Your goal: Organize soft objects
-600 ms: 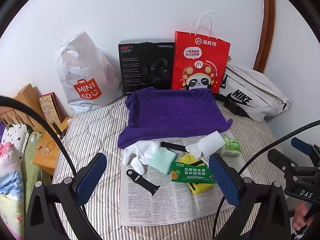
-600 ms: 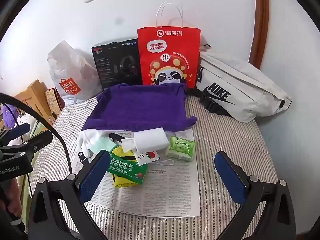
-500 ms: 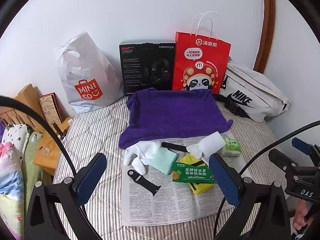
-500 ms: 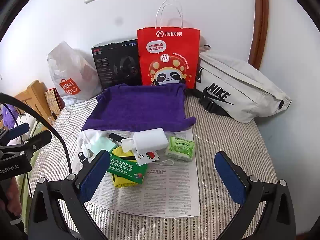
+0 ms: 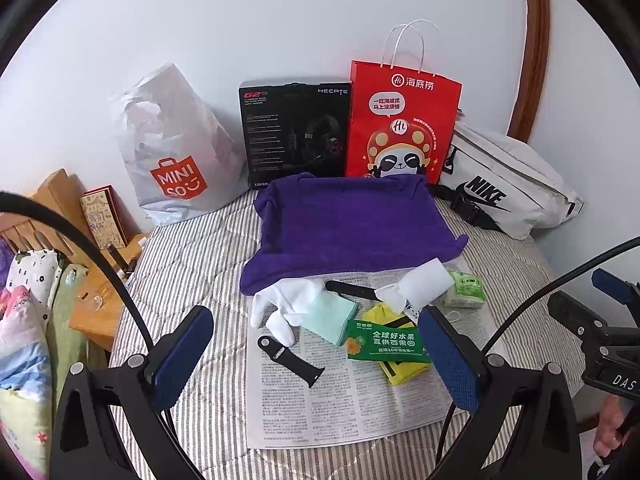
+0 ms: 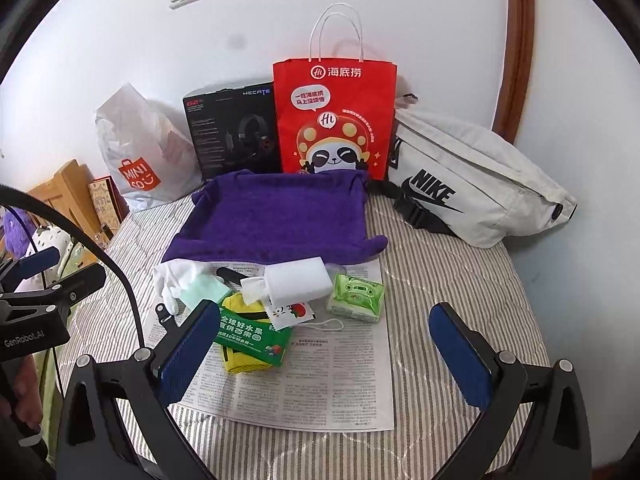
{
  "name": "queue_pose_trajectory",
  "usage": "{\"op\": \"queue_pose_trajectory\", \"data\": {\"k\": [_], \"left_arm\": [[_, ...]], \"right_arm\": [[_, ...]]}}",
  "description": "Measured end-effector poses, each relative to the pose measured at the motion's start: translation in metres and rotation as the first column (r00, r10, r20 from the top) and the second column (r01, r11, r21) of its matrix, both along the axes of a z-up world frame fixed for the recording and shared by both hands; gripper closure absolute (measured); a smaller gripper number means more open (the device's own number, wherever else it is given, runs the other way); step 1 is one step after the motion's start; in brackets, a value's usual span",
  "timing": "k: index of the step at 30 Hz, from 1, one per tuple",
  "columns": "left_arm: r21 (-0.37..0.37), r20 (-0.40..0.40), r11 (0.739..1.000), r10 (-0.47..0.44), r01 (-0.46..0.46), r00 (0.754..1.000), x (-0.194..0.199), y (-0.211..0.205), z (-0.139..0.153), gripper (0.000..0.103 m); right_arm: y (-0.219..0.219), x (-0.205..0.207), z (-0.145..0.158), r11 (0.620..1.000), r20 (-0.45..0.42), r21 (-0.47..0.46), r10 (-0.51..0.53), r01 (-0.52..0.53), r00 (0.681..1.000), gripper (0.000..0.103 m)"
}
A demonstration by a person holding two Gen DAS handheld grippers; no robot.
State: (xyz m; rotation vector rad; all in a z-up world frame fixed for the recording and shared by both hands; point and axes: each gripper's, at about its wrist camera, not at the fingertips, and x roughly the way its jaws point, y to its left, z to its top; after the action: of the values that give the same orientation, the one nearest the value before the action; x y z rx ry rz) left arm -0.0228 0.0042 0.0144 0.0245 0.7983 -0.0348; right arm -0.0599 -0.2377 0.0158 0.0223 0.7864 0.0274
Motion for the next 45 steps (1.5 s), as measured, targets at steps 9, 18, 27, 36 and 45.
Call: {"op": "queue_pose_trajectory", "data": {"k": [9,18,27,36,45], "left_arm": [[0.0,-0.001,1.0,0.004,-0.004,1.0,-0.0009,0.001,0.0016,0.0],[0.001,-0.007,1.0,0.01,-0.01,1.0,0.0007,0.0027,0.0031,0.0],[-0.005,-0.008,1.0,0.007,-0.007,1.0,0.0018,0.004,0.0014,0.0],[-0.004,-0.004,1.0,0.0,0.0,1.0,0.0006,0.0027,0.0002,0.0],[-0.005,-0.006,1.0,-0.001,0.001,1.0,-0.0004,0.0025,-0.001,0.0]], "right_arm": [[0.0014,-0.0016,0.002,1.0,0.004,-0.004,0.005,-0.005,1.0,0.0],[0.0049,-0.0035,0.0028,1.0,0.009,-0.005,0.009,-0.009,1.0,0.0],[0.0063,-0.0033,0.005,1.0,0.013,-0.004,0.006,-0.006,1.0,0.0],[0.0066,-0.0041,0.0051,1.0,0.014,-0.004,0.008,-0.008,1.0,0.0],[0.007,-0.0046,0.0038,1.0,0.009,-0.004,0.007,-0.007,1.0,0.0]]}}
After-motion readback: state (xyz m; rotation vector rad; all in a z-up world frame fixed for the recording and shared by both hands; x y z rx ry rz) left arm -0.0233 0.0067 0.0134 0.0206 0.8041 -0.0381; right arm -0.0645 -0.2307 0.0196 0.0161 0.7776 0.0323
